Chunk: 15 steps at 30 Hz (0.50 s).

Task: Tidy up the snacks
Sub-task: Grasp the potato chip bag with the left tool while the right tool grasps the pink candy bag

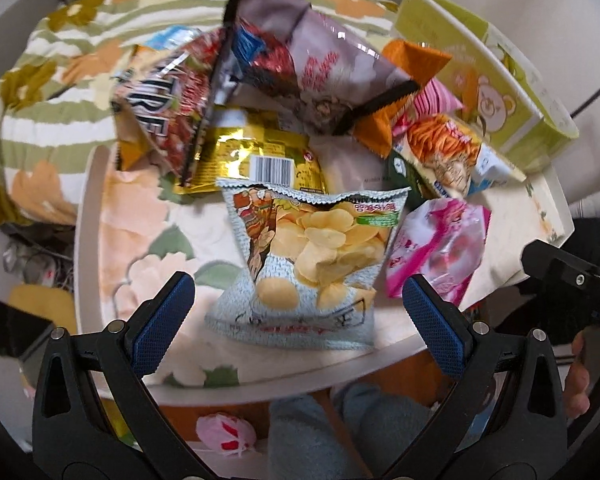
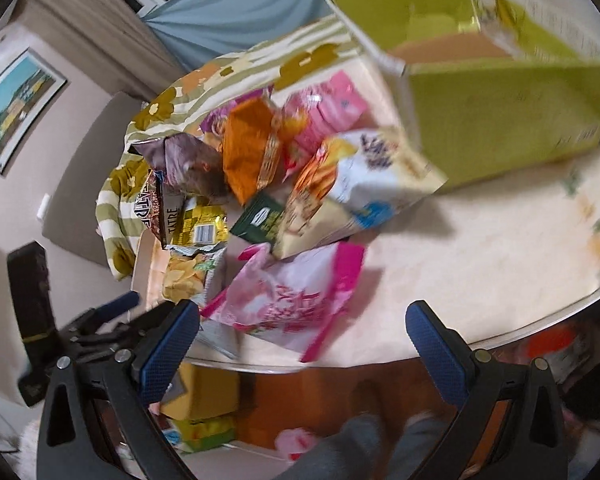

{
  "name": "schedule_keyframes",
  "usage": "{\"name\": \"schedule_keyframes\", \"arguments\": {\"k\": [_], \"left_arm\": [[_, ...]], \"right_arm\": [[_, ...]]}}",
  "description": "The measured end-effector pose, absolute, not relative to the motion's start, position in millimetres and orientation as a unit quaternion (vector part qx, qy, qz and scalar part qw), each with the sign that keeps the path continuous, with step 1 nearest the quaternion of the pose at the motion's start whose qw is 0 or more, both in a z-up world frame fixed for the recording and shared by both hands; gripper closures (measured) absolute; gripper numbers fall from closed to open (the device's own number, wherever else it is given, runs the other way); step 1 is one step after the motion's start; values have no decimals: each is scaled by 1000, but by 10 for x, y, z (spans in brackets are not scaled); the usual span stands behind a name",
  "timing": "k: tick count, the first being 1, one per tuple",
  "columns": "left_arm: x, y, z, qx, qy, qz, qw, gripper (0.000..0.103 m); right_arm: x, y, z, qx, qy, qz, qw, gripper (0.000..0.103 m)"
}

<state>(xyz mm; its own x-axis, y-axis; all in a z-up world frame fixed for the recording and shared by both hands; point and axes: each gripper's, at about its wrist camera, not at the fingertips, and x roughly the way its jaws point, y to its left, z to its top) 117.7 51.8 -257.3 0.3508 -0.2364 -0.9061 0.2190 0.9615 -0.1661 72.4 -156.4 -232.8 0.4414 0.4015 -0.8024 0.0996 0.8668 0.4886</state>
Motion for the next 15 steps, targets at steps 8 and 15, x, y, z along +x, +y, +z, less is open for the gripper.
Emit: {"name": "schedule_keyframes", "arguments": {"k": [8,15], "left_arm": [[1398,472,-2851,-2,577,-187,795,19],[1447,474,-2956,15,585,-203,785,31]], "right_arm": [[929,-1399,-2601,278,541,72,790,0],[1020,-1328,-2733,277,552,56,784,0]]}}
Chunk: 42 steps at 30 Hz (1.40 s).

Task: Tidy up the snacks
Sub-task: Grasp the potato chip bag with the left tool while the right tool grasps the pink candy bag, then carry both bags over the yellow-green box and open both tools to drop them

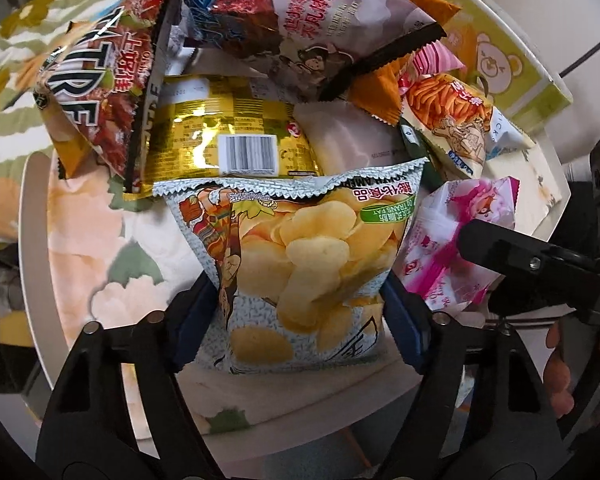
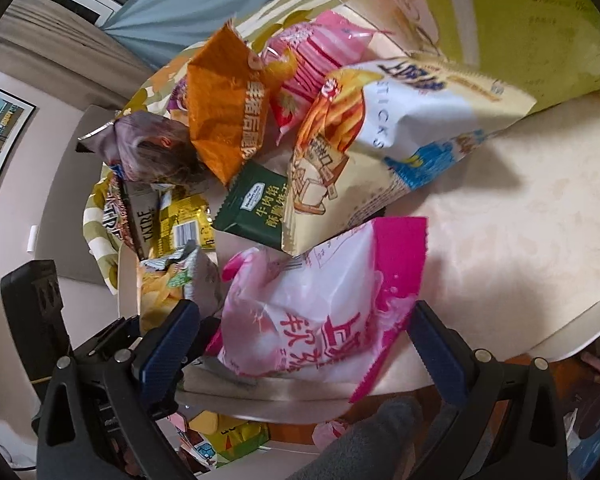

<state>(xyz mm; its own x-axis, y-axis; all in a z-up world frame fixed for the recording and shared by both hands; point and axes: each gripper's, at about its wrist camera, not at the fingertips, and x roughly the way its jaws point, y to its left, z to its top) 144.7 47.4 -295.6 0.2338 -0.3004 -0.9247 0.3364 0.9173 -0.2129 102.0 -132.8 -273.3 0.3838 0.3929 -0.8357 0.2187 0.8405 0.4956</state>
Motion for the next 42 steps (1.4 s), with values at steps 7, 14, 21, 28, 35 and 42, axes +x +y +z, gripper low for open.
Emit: {"name": "schedule_keyframes", "arguments": {"k": [7,14,21,28,35,42], "left_arm": [[1534,776,-2967,9,586,-198,785,35],[1502,1084,-2875,-1,584,-184,790,35],[1452,1227,-2609,-5,566,-185,803,35],[1316,1230,-2147,-7,539,-195,819,35],[1366,888,-1705,-6,502,-197,842,35],[1672,337,-1297,0,460,-195,866,35]], "right_arm": [[1052,-1279,-2809,257,559,44,787,12],[1018,-1174,-2841,231,567,42,790,43],[968,-1111,-2720,207,557,42,803,54],[892,-1013,-2399,187,542,48,818,55],[851,-1097,-1822,159,496,54,852,55],[1055,-1564,-1278,138,451,57,880,55]]}}
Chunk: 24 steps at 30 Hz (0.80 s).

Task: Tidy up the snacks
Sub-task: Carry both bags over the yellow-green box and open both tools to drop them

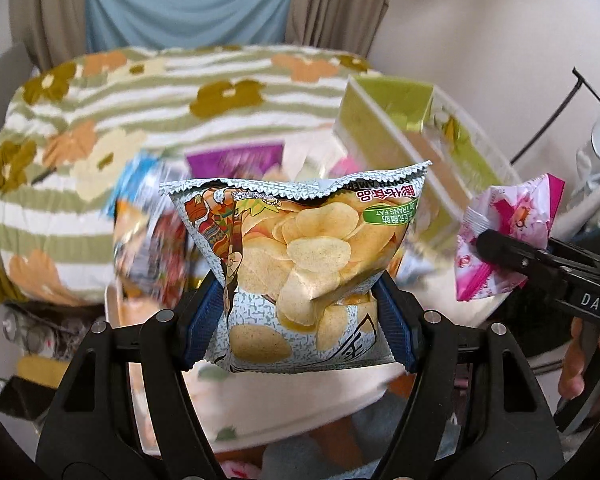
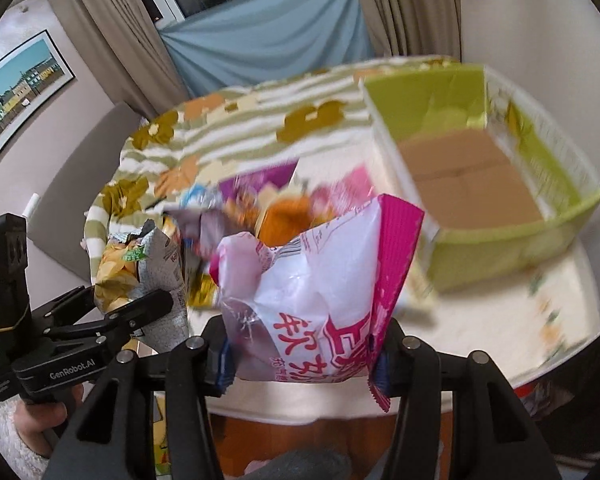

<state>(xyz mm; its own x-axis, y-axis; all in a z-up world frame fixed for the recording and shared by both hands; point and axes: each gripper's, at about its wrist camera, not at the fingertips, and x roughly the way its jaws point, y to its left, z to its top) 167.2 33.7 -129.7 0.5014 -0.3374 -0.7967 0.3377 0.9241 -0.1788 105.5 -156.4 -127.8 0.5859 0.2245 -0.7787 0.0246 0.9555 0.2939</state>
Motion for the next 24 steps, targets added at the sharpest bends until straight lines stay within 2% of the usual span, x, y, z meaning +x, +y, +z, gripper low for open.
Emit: {"name": "schedule_keyframes", "arguments": {"k": [11,20,23,24], "left_arm": [[2469,-1065,-857,-13,419,-180,890,35],[3359,-2249,-1085,-10,452,-171,876,35],[3591,-2504,-1234,-16,473,-173,864,23],[3635,-2549,-1280,-13,477,-166,863,9]], "right_arm": [[1804,-2697,-825,104,419,82,898,55],[2470,-3595,-882,95,430,86,894,55],[2603,-3766,-973,102,441,88,887,55],[2633,-3812,-1003,104,445,88,885,55]]}}
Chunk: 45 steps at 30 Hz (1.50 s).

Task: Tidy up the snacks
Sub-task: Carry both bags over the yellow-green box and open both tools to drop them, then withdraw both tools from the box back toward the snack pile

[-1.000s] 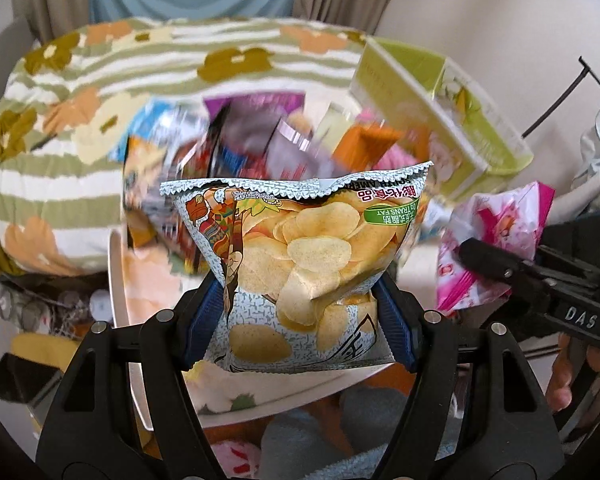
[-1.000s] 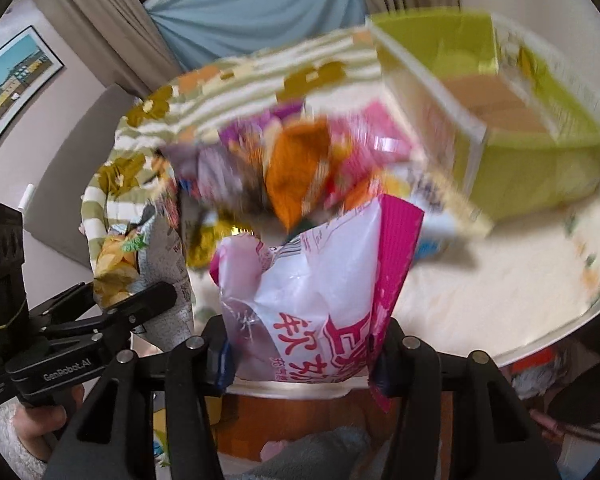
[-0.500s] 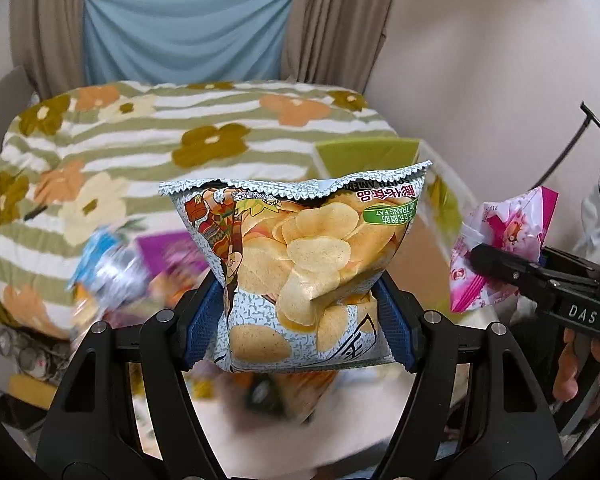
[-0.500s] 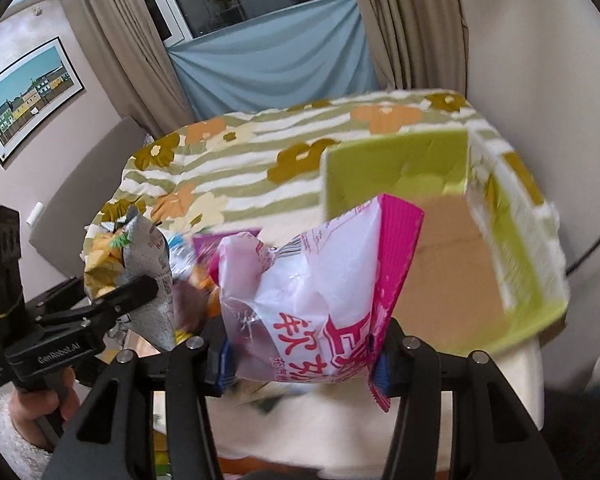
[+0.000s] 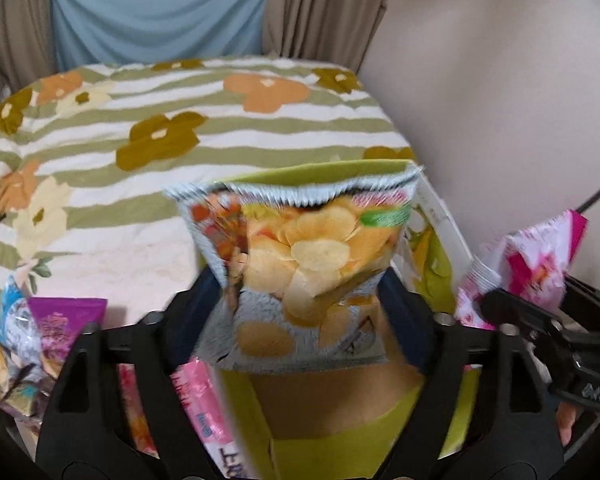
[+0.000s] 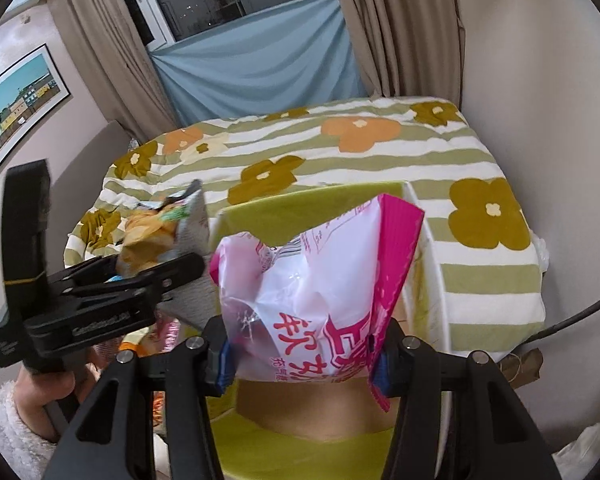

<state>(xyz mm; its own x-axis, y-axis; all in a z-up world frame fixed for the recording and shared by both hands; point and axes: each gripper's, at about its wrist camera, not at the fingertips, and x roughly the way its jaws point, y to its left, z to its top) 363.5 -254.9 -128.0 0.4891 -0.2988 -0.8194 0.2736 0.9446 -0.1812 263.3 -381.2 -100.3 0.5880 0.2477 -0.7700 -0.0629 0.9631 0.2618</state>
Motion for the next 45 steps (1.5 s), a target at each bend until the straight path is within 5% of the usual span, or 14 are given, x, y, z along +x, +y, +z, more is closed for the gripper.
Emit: {"name": "schedule_keyframes", "arguments": {"k": [1,25,26,30,31,45], "left_arm": [[3669,-2591,-1324,-10,481,-160,862,2],[3229,-2088,-1384,13,485,-108,868,2],[3226,-2065,-1381,13,485,-105,868,2],[3219,-2008,-1391,9,486,-97,868,2],[3211,-1998,-1392,9,486,-95,869,2],[3139,-2168,-1338,8,476,-103,873,2]], "right_arm": [[2664,-3867,-1039,106,450,87,882,55],[3283,-3766,-1413,85,493,107,859,53],[3322,-3752,-1453,88,495,111,857,52],[3424,-3766,-1578,104,490,115,858,8],[3408,-3773,-1580,109,489,115,858,4],[2848,-3962,-1374,120,469,102,869,4]]}}
